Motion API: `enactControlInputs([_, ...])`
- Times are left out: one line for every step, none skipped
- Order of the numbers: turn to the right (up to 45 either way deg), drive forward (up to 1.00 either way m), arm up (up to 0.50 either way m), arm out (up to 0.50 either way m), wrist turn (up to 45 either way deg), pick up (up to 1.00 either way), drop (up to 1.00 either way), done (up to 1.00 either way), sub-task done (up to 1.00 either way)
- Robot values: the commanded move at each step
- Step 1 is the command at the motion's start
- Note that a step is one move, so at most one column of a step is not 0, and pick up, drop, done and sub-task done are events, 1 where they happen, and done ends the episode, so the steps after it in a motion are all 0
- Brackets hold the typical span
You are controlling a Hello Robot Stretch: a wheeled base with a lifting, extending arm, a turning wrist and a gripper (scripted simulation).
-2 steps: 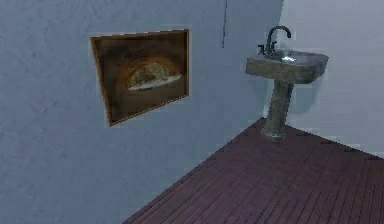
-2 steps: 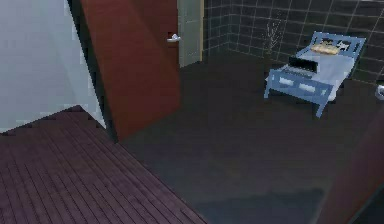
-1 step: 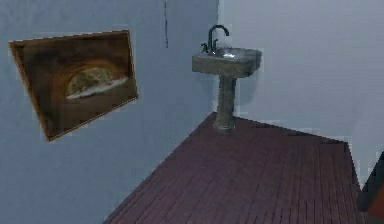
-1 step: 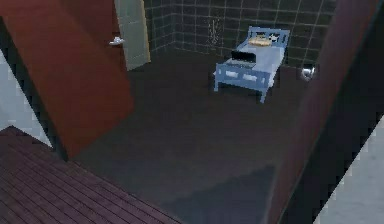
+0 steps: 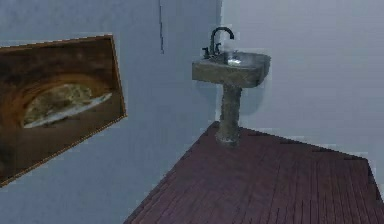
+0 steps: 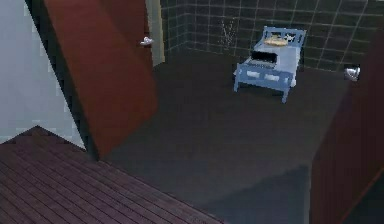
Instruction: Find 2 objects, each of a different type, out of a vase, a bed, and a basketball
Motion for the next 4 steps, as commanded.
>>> enactControlInputs([45.0,0.0,0.0,0.0,0.0,0.0,0.0,0.0,0.0])
enactControlInputs([45.0,0.0,0.0,0.0,0.0,0.0,0.0,0.0,0.0])
enactControlInputs([0.0,0.5,0.0,0.0,0.0,0.0,0.0,0.0,0.0])
enactControlInputs([30.0,0.0,0.0,0.0,0.0,0.0,0.0,0.0,0.0])
